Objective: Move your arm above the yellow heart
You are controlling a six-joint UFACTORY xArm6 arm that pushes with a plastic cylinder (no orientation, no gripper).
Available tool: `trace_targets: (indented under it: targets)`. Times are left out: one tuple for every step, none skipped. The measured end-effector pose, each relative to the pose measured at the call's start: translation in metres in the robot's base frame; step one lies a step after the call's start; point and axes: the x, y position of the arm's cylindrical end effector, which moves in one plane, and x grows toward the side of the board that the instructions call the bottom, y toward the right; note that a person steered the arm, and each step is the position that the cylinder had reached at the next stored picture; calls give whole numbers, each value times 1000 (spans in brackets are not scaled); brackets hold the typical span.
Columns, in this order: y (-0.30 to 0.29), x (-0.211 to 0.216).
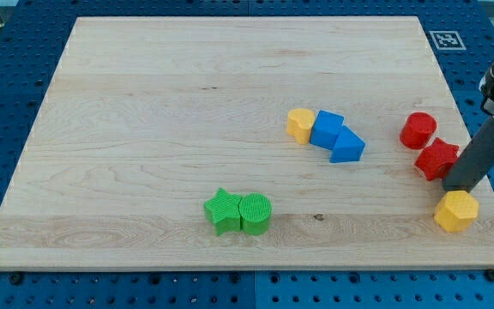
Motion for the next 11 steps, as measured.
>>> trace_targets:
  targets:
    - [-7, 7]
    - [-14, -6]
    - [-74, -10]
    - [-124, -11]
    - [-183, -21]
    - [-233, -59]
    - [-239, -113]
    - [-221, -147]
    - [-182, -145]
    - [-176, -131]
    - [-177, -117]
